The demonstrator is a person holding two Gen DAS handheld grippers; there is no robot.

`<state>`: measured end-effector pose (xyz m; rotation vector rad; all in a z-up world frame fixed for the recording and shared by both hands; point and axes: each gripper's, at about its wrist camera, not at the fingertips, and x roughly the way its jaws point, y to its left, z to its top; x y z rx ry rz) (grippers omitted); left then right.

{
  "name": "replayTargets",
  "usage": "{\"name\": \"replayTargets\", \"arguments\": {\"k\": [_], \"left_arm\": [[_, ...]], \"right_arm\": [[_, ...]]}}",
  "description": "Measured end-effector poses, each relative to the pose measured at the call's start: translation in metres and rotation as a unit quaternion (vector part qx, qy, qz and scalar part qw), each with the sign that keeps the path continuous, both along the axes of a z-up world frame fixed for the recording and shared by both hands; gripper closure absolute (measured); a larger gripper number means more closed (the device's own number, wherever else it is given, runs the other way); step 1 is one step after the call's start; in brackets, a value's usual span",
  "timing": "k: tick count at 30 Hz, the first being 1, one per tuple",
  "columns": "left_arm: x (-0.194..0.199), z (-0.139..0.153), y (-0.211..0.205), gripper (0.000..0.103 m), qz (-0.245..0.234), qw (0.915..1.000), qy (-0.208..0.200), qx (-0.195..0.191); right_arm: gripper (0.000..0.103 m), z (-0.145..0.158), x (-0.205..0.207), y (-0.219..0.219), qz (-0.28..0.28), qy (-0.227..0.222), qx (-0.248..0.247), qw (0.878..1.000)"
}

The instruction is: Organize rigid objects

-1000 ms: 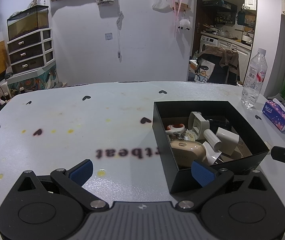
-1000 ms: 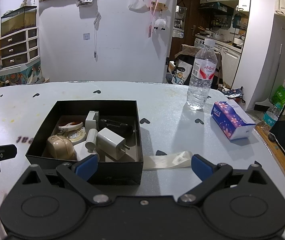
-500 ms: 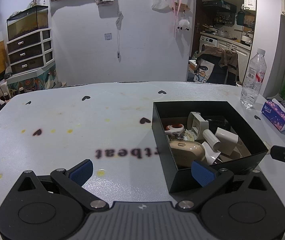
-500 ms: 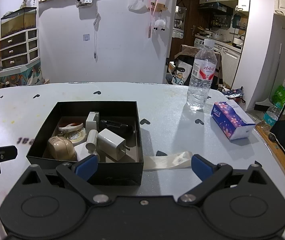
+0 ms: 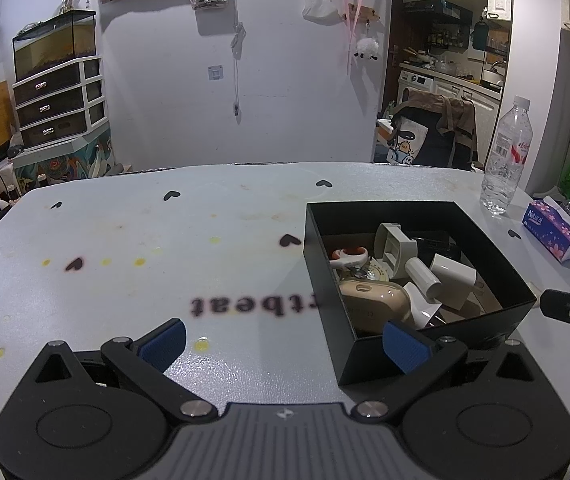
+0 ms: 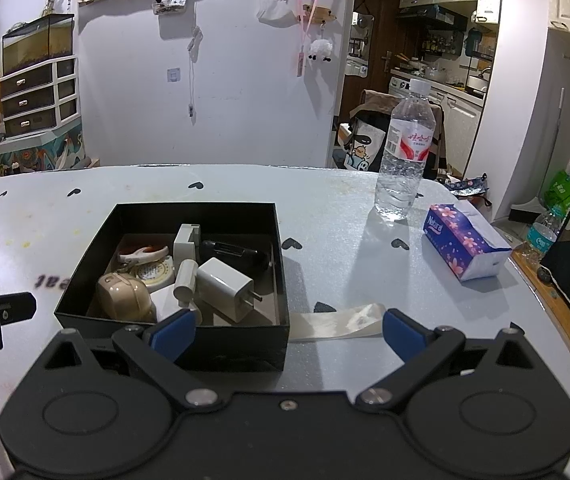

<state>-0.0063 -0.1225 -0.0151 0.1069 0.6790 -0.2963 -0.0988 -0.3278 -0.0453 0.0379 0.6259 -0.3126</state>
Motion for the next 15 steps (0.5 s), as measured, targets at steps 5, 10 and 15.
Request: {"name": "replayTargets", "arguments": {"k": [5,10,15], "left_arm": [[0.0000,0.0001,0.0000,0.000,0.000,1.0000,0.000,0.000],[0.0001,0.0001,0.0001,0.000,0.000,1.0000,0.000,0.000],[0.0005,0.0002,0.0003,0.000,-0.003,1.0000,0.001,-0.002]], "right_arm": [[0.002,-0.0001,0.0000,0.0001,0.000,0.000,0.000,1.000],[0.002,-0.0001,0.0000,0.0001,0.000,0.000,0.000,1.000],[0.002,0.0004,0.0002,0.0008,0.000,-0.001,0.000,1.000]]}}
